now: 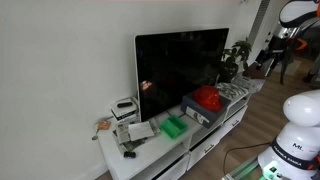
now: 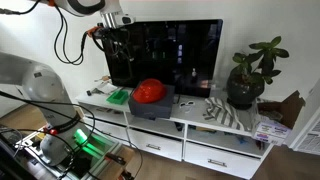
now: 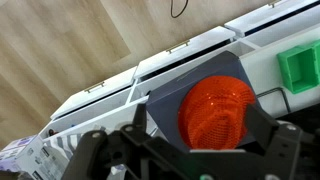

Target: Move the orange hat from the box to the table

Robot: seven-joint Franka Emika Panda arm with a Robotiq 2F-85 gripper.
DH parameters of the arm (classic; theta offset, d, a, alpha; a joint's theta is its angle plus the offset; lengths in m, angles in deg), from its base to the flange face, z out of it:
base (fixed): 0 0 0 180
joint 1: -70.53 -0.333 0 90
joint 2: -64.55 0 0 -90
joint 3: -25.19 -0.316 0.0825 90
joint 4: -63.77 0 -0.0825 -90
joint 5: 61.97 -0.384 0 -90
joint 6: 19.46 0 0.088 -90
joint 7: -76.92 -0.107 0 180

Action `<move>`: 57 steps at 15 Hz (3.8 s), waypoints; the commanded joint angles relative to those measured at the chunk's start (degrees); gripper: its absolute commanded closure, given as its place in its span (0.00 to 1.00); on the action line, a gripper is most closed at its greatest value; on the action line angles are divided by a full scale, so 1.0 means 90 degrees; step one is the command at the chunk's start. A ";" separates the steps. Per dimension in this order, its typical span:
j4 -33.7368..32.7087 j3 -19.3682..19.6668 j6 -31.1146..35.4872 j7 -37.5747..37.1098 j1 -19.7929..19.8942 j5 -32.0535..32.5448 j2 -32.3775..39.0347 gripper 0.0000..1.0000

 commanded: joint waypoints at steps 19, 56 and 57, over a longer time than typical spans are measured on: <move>-0.0660 0.0072 0.0200 0.0183 -0.1005 -0.1130 0.2042 0.00; -0.4499 -0.0829 0.0689 0.0765 0.0277 -0.4142 0.8124 0.55; -0.4523 -0.0835 0.0672 0.0761 0.0288 -0.4146 0.8136 0.57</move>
